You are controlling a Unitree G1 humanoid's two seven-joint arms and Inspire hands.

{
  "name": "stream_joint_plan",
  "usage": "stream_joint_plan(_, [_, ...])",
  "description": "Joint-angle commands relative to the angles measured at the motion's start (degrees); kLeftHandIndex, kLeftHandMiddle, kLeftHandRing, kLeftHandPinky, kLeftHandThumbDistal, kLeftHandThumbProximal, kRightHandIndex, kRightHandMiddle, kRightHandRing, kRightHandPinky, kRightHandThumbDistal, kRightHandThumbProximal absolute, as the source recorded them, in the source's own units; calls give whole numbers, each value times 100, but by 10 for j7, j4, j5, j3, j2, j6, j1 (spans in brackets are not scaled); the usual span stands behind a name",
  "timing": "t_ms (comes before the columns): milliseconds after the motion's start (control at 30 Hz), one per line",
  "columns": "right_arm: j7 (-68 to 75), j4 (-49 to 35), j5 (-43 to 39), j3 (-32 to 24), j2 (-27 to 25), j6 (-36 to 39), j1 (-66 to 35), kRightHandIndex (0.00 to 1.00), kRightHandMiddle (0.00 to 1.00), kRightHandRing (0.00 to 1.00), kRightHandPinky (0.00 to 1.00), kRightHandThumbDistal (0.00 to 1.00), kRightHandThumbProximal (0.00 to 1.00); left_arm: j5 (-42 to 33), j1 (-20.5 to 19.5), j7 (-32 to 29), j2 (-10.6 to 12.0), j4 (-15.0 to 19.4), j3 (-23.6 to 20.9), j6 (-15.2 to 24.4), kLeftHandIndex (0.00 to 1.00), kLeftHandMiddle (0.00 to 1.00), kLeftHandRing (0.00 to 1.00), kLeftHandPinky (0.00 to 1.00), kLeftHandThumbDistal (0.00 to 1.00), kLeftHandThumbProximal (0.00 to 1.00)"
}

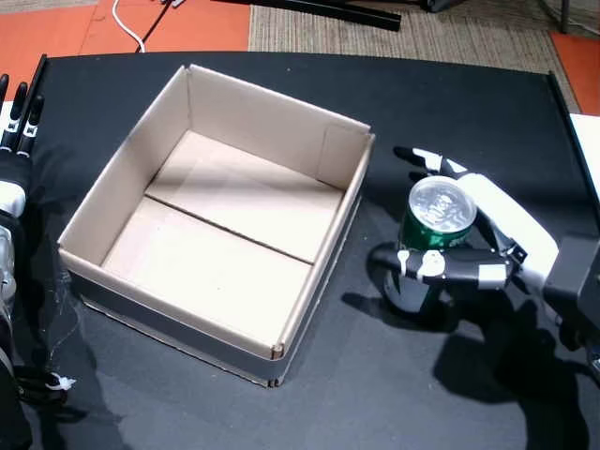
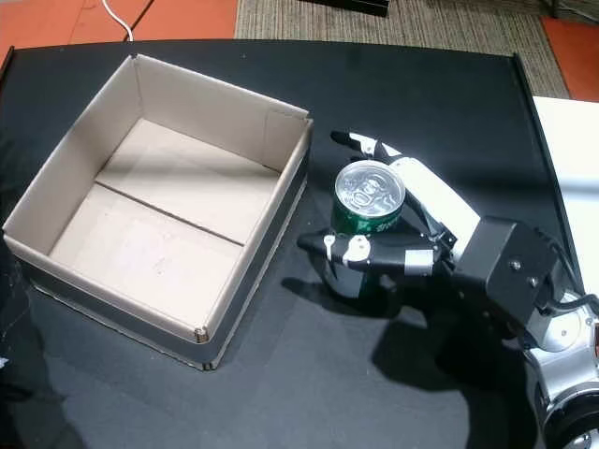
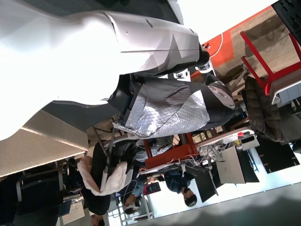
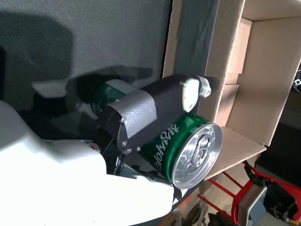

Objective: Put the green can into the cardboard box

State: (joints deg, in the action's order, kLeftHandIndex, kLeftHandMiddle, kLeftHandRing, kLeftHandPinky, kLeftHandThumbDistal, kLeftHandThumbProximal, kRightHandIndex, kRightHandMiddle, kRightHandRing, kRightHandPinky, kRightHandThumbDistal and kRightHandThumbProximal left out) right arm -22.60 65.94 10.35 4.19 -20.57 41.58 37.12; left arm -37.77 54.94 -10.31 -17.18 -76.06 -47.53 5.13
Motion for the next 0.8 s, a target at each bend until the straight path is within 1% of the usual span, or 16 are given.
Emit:
stream_joint_plan(0, [-6,7,2,5,-1,-8,6,95,100,100,100,100,44,0,0,0,-4,-4,-3,0,45,51,62,80,0,79])
stream_joint_plan(33, [-6,8,3,6,-1,-11,8,94,100,100,100,98,44,0,0,-2,-4,-4,-4,0,44,51,63,80,0,80])
stream_joint_plan(67, [-5,9,5,7,0,-13,9,94,99,100,100,92,41,1,0,-3,-4,-4,-3,0,44,51,62,81,0,81])
stream_joint_plan(100, [-2,10,5,7,1,-14,10,93,97,100,100,79,31,4,-1,0,-4,-4,-2,1,41,48,60,80,0,82])
stream_joint_plan(133, [1,10,5,6,3,-16,10,92,96,100,100,69,24,5,0,2,-4,-4,-2,1,40,47,59,79,0,83])
stream_joint_plan(200, [5,10,4,5,7,-21,11,89,93,97,98,51,15,1,0,4,-4,-4,-4,-1,41,49,58,79,0,85])
stream_joint_plan(233, [7,11,5,6,8,-23,11,85,88,92,94,39,9,1,1,4,-3,-4,-5,-1,43,50,59,79,0,85])
stream_joint_plan(300, [11,10,9,9,9,-31,14,76,75,78,85,16,1,-1,1,1,-3,-3,-7,-1,46,52,61,80,0,87])
stream_joint_plan(333, [12,9,11,11,9,-35,15,69,67,70,78,4,0,0,0,-1,-3,-3,-6,0,47,51,62,80,0,88])
stream_joint_plan(367, [13,7,12,12,10,-37,15,62,59,63,72,1,0,1,-1,-2,-3,-4,-6,0,46,51,62,81,0,88])
stream_joint_plan(433, [11,5,9,14,12,-40,15,53,51,55,63,0,0,3,-1,-3,-4,-4,-5,1,47,52,63,82,0,89])
stream_joint_plan(500, [9,1,9,17,13,-42,14,44,43,49,57,0,0,2,0,1,-5,-4,-6,1,47,51,61,81,0,89])
stream_joint_plan(600, [9,-7,8,18,14,-45,12,35,35,43,53,0,0,4,2,7,-5,-4,-5,2,46,51,60,79,0,88])
stream_joint_plan(667, [5,-12,3,16,15,-46,9,33,32,40,52,0,0,5,3,11,-6,-4,-3,1,42,48,58,78,0,89])
stream_joint_plan(733, [-2,-16,-2,13,16,-44,6,31,30,38,51,0,0,5,2,6,-7,-4,-3,0,42,49,58,80,0,92])
stream_joint_plan(767, [-4,-18,-2,13,16,-44,5,29,29,38,51,0,0,4,1,3,-8,-3,-3,-1,44,49,58,81,0,95])
